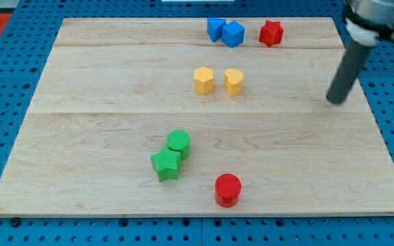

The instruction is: Push the red circle towards the yellow hexagon

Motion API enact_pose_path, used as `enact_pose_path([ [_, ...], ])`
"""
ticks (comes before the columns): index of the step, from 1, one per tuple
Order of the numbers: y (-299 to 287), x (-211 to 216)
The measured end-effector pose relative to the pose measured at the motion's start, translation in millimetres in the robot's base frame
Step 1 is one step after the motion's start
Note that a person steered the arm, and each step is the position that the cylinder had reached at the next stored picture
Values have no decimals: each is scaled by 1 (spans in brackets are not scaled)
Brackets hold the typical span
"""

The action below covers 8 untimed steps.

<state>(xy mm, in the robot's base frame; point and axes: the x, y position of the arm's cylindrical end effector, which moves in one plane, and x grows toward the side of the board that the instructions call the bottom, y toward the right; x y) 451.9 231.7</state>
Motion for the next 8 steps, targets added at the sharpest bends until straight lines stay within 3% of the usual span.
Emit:
enact_pose_path([
  [2, -6, 142],
  [3, -22, 166],
  [5, -36, 167],
  [8, -197, 166],
])
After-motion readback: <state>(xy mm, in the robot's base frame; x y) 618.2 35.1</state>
